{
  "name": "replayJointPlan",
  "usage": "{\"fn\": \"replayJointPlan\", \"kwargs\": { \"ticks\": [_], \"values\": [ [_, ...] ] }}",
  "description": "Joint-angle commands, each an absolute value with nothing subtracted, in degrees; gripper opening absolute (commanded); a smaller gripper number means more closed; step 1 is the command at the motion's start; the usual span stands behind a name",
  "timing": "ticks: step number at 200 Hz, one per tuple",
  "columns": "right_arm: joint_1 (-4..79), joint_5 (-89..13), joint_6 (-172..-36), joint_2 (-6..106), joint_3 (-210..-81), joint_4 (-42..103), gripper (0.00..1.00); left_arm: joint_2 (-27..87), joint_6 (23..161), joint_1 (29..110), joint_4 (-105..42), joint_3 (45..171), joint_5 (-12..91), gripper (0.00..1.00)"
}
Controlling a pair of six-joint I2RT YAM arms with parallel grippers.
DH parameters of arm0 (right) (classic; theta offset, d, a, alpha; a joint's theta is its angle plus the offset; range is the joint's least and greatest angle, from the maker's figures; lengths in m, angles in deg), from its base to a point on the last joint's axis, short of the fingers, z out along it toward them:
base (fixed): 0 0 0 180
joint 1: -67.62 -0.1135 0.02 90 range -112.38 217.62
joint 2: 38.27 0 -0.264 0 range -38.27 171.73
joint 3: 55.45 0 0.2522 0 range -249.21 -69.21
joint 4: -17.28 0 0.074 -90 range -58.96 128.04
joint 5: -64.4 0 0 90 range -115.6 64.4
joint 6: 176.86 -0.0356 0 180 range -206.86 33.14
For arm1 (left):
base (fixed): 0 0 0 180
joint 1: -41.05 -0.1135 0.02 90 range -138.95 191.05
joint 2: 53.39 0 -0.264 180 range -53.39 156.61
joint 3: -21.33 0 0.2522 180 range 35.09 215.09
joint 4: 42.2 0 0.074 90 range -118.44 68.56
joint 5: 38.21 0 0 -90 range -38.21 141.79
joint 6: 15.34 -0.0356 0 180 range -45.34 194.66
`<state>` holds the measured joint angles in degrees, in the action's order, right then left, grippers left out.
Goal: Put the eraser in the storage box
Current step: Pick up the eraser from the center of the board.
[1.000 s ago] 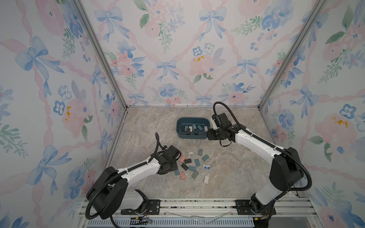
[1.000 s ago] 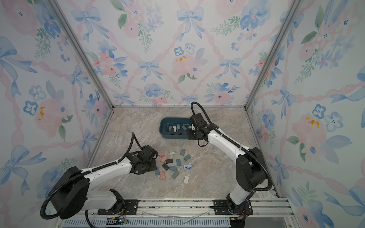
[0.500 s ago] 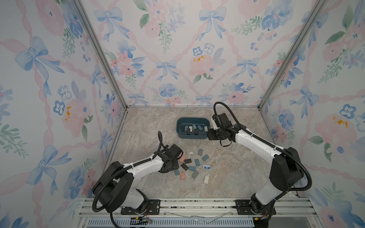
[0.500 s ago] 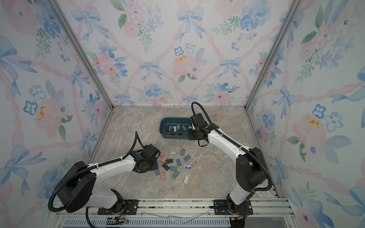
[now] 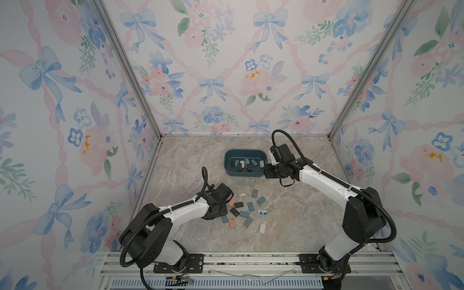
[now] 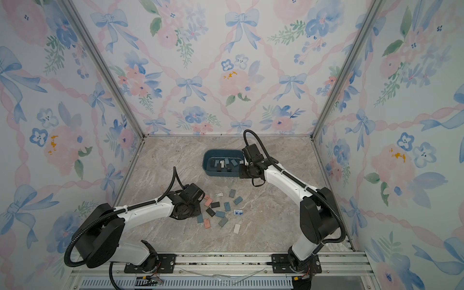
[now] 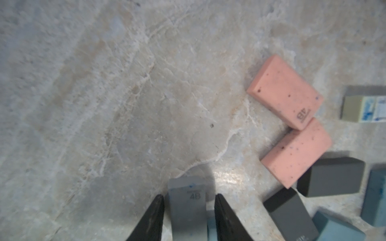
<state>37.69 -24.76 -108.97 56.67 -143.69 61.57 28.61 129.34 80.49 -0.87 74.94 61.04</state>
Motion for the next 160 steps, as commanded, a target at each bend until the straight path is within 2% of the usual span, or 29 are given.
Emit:
{"fn": "replayJointPlan", "kwargs": {
  "ticks": [1, 160],
  "values": [
    [38.4, -24.5, -109.8, 55.2, -142.5, 61.6, 0.49, 30.2, 129.7, 80.9, 0.4, 75.0, 61.4, 0.4],
    [38.4, -24.5, -110.0, 54.8, -141.8, 61.3, 0.49, 31.1, 128.9, 81.4, 0.5, 75.6, 61.1, 0.23]
  ]
}}
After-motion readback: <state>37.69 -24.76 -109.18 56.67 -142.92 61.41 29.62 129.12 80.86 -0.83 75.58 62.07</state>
